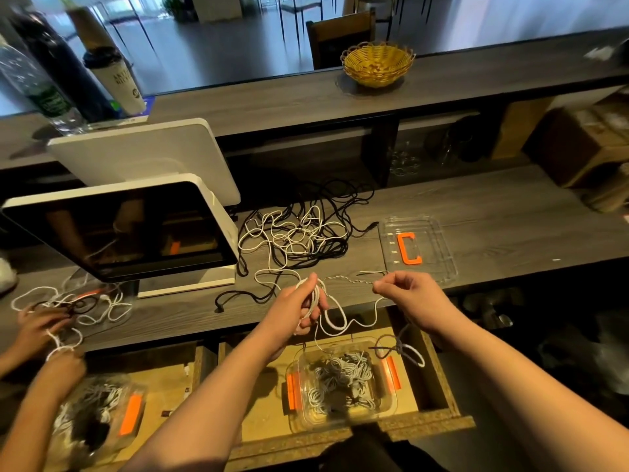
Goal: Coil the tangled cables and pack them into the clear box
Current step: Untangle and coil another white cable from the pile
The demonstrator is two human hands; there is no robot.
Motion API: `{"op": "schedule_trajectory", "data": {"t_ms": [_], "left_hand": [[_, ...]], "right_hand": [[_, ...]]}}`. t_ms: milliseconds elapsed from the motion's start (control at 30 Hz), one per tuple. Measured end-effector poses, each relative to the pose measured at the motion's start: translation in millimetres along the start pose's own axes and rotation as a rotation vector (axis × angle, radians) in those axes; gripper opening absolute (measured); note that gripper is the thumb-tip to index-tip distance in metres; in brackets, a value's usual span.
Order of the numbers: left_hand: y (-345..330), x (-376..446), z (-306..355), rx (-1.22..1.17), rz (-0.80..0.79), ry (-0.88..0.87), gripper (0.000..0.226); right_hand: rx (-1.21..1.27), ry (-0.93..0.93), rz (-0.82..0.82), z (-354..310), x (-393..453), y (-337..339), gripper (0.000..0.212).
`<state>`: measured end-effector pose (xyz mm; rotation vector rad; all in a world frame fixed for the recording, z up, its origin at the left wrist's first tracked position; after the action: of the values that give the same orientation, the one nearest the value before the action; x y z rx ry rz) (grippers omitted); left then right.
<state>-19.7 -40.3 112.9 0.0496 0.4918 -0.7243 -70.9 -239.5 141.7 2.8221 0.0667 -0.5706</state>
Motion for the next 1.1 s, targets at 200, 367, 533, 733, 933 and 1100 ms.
{"op": "schedule_trajectory", "data": {"t_ms": [200,367,533,733,933,1100], "left_hand": [[-24.1,-11.4,23.7,0.075,-0.157,-0.167,0.054],[0.9,-22.8,43.4,0.047,0.076,-0.299,0.054],[23.0,-28.2,53.8,-0.013,0.341,-0.386,0.050],[4.2,-25.2,52.1,-0.022,0.224,-0.387,0.052],[-12.4,-16.4,41.2,0.023,0.255,-0.315,0.053],[-12.6,-15.3,44.4,0.093,0.258,-0.308,0.055]], "right_hand": [[-0.042,-0.101,0.065,23.6,1.8,0.3,0.016],[-0.180,-0.140,0.072,34.0,5.0,-16.2,0.021],[-0.252,-0.205,0.111,51.9,-4.3,-7.5,0.023],[-0.230,-0.250,-0.108,39.0,-5.2,-41.3,0.006],[0.164,0.070,-0.156,-32.1,-15.5,-59.0,0.029],[0.337,0.031,-0.166,-28.7,-9.6,-68.7,0.024]]}}
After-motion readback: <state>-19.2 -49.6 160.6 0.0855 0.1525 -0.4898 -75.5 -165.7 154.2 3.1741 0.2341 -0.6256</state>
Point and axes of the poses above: each hand's wrist, its own x-axis towards the middle knuckle, its own y-axis out of the back of the hand, z = x × y, the point moved 8 cm from there along x, towards the middle knuckle, and after that the axes turned 11 degrees about -z, right-handed, at the moved point
